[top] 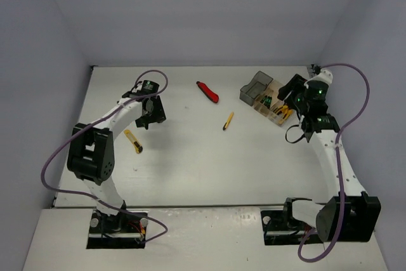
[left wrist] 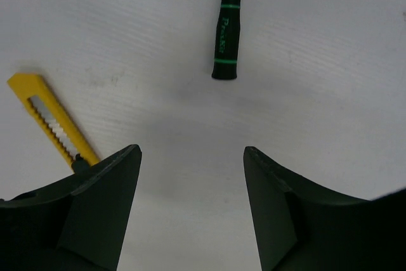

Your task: Sort the tools into containers

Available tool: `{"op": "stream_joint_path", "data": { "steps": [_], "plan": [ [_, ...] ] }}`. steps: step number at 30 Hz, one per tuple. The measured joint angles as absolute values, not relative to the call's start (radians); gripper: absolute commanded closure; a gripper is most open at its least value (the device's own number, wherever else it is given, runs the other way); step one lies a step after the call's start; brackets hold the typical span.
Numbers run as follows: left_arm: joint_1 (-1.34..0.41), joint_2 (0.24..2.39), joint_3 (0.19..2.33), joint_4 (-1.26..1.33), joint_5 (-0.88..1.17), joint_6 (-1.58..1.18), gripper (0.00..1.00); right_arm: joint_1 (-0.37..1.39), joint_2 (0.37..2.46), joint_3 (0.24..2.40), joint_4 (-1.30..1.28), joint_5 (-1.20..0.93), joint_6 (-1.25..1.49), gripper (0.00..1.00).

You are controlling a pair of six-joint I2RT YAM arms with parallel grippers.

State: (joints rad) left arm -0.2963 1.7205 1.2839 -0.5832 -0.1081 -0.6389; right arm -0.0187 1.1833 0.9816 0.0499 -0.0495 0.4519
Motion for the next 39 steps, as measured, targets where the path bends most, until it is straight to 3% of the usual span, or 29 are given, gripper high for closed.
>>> {"op": "stream_joint_path", "data": {
  "steps": [12,14,16,20,28,34,39],
  "plan": [
    [-0.273,2.056,1.558,-0.569,-0.105,-0.631,0.57,-0.012,1.043,0.753,0.019,-0.132,0.471,0.43],
    [-0.273,2.079,1.577,-0.57,-0.106,-0.629,0.65,-0.012,1.028,0.739,0.018,-0.139,0.471,0.43],
    [-0.271,2.098,1.584,-0.569,-0.105,-0.629,0.81,-0.012,1.017,0.728,0.018,-0.143,0.471,0.43],
    [-0.264,2.101,1.593,-0.57,-0.103,-0.627,0.99,-0.012,1.005,0.718,0.019,-0.146,0.471,0.43],
    [-0.268,2.035,1.499,-0.526,-0.062,-0.612,1.0,0.035,1.004,0.714,0.02,-0.184,0.466,0.43],
    [-0.355,1.725,1.195,-0.372,0.058,-0.617,1.0,0.2,1.02,0.714,0.067,-0.237,0.472,0.41],
    [-0.524,1.524,1.078,-0.2,0.178,-0.621,1.0,0.333,1.064,0.714,0.158,-0.275,0.513,0.41]
  ]
}}
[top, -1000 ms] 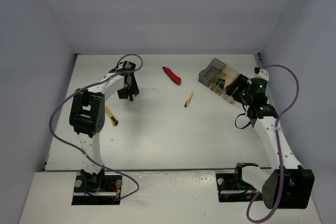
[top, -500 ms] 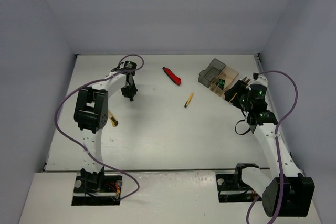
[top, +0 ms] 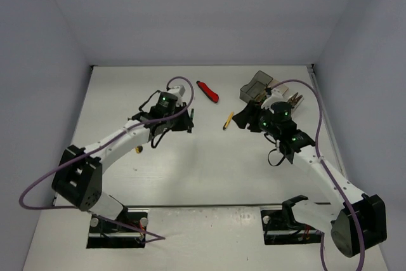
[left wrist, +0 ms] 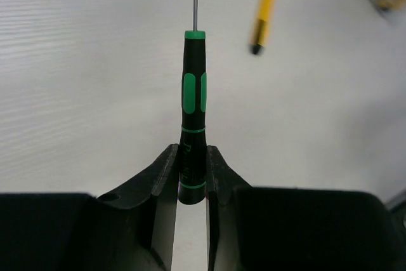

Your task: Sort the tools into containers

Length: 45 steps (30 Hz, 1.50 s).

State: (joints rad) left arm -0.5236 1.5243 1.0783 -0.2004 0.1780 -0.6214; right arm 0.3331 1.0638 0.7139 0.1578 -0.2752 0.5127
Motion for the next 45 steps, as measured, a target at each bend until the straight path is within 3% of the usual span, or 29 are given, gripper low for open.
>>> {"op": "stream_joint_path", "data": {
  "steps": [9,16,20,22,27,29,31,32,34,39,45],
  "plan": [
    [-0.67,1.361,0.936,-0.038,0.294,-0.639,1.0,0.566,1.186,0.724,0.305,-0.287,0.555,0.41],
    [-0.689,1.298,0.907,-0.013,0.295,-0.639,1.0,0.627,1.269,0.746,0.376,-0.277,0.574,0.42],
    [-0.7,1.295,0.906,-0.005,0.295,-0.639,1.0,0.648,1.308,0.753,0.411,-0.265,0.584,0.47],
    [-0.703,1.295,0.905,-0.004,0.295,-0.639,1.0,0.651,1.324,0.755,0.429,-0.261,0.591,0.53],
    [-0.708,1.301,0.905,0.003,0.29,-0.639,1.0,0.659,1.347,0.756,0.477,-0.266,0.621,0.96],
    [-0.71,1.307,0.904,0.005,0.282,-0.638,1.0,0.671,1.349,0.759,0.497,-0.267,0.634,1.0],
    [-0.713,1.31,0.904,0.006,0.269,-0.638,0.8,0.673,1.352,0.759,0.499,-0.261,0.634,1.0],
    [-0.714,1.31,0.904,0.005,0.262,-0.637,0.61,0.673,1.355,0.759,0.502,-0.259,0.635,1.0],
    [-0.715,1.315,0.905,0.001,0.244,-0.633,0.48,0.673,1.36,0.759,0.505,-0.251,0.634,1.0],
    [-0.713,1.331,0.939,-0.127,0.132,-0.626,0.37,0.631,1.382,0.76,0.5,-0.217,0.629,1.0],
    [-0.691,1.309,1.116,-0.413,-0.092,-0.589,0.31,0.418,1.389,0.817,0.441,-0.14,0.617,1.0]
  ]
}}
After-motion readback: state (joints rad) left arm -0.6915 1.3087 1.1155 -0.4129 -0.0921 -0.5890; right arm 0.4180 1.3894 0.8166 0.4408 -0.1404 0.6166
